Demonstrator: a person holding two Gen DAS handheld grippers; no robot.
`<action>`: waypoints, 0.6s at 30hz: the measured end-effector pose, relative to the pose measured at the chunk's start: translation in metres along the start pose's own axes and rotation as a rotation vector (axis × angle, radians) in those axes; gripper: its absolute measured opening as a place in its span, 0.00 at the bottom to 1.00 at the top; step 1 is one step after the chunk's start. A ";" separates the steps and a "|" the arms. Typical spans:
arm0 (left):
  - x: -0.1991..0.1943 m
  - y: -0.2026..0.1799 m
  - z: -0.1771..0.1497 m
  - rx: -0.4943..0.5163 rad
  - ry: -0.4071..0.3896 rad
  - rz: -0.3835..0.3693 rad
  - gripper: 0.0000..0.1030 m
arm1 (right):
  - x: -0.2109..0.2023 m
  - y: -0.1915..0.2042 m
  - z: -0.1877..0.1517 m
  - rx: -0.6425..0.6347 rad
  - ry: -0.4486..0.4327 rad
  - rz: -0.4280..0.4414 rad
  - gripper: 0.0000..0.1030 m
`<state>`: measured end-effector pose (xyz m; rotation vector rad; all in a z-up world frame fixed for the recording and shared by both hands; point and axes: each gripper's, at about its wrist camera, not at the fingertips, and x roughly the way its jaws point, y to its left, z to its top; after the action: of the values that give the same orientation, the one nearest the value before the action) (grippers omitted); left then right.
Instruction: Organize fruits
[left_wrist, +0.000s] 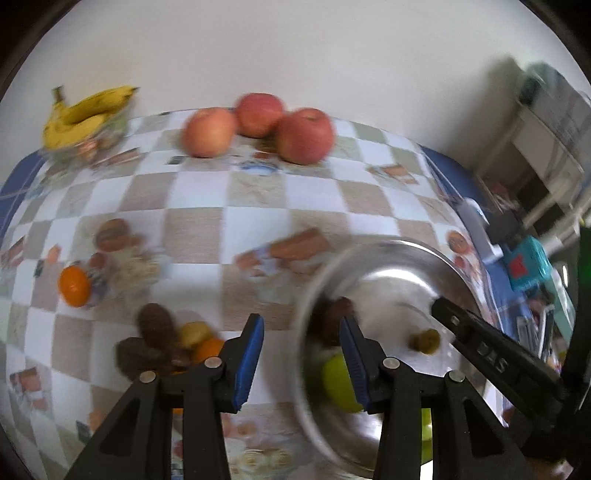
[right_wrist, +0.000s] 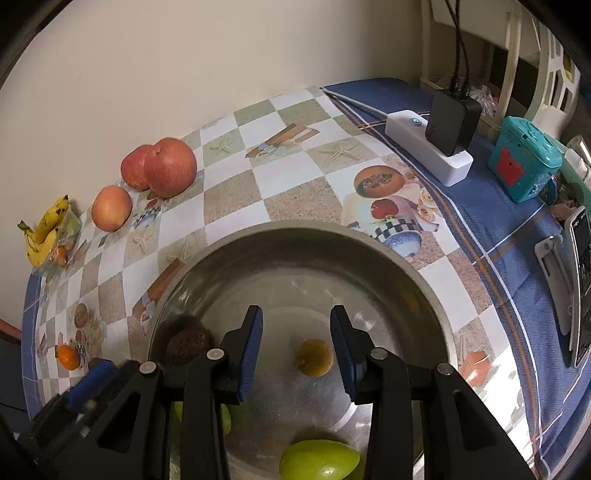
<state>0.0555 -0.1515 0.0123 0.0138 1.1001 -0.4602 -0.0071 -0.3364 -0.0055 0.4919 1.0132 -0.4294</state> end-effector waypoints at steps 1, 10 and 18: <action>-0.003 0.009 0.002 -0.024 -0.011 0.016 0.45 | 0.000 0.002 -0.001 -0.006 0.002 0.000 0.38; -0.013 0.067 0.004 -0.188 -0.020 0.084 0.45 | -0.011 0.040 -0.013 -0.114 -0.004 0.034 0.38; -0.012 0.095 0.002 -0.276 -0.005 0.107 0.45 | -0.009 0.058 -0.021 -0.174 0.012 0.053 0.38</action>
<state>0.0870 -0.0619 0.0031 -0.1698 1.1445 -0.2096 0.0064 -0.2758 0.0036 0.3649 1.0367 -0.2881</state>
